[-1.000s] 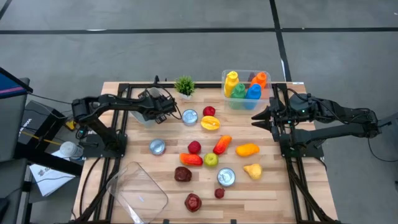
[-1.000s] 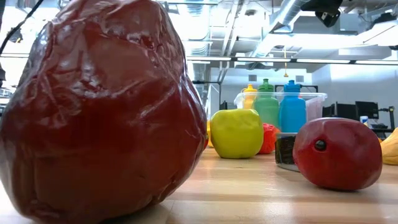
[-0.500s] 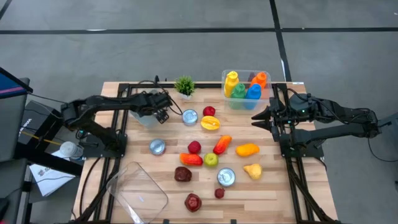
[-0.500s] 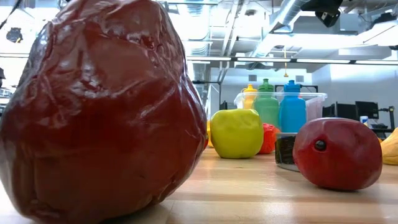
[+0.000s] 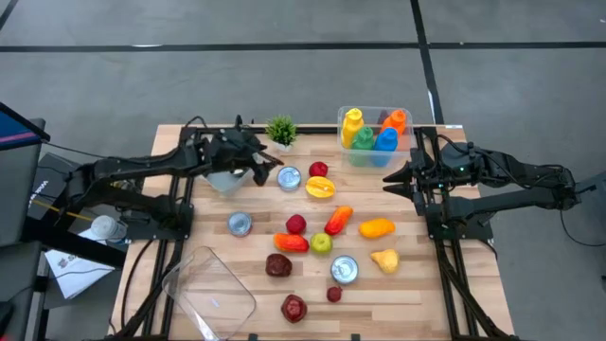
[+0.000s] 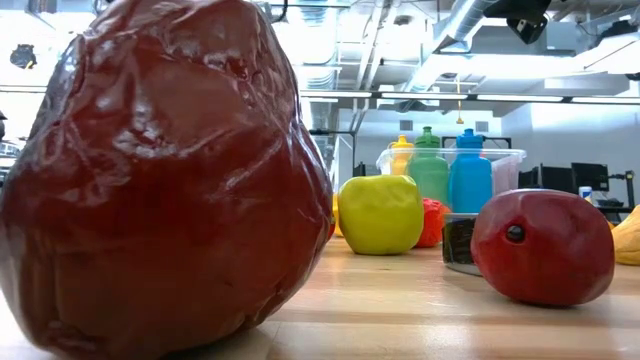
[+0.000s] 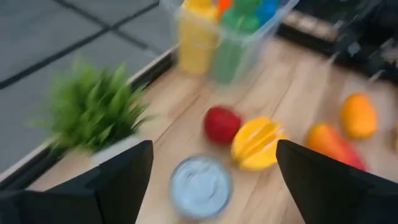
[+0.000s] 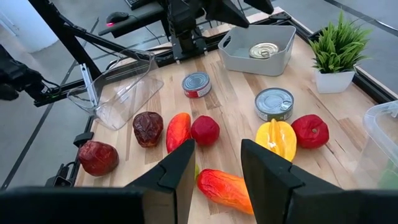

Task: Pick & Place Food Item
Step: Put the green tuna can into the gray bin

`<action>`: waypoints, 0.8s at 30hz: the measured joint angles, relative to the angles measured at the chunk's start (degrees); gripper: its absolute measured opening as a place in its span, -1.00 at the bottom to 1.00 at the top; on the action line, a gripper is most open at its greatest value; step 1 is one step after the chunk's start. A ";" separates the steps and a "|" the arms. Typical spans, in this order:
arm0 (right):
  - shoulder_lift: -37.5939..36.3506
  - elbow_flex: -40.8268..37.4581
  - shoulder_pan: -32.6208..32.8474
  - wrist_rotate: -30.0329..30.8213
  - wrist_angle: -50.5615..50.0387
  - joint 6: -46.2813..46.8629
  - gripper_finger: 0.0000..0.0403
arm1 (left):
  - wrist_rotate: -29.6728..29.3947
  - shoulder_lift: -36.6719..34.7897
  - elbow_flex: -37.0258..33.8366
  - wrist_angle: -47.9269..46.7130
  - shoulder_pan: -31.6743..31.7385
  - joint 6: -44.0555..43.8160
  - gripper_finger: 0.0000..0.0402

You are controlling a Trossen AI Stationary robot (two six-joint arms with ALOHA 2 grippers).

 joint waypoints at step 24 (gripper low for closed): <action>0.00 -0.01 0.00 0.00 -0.05 0.02 -0.39 | -3.41 31.72 12.08 -10.30 1.12 -9.20 0.59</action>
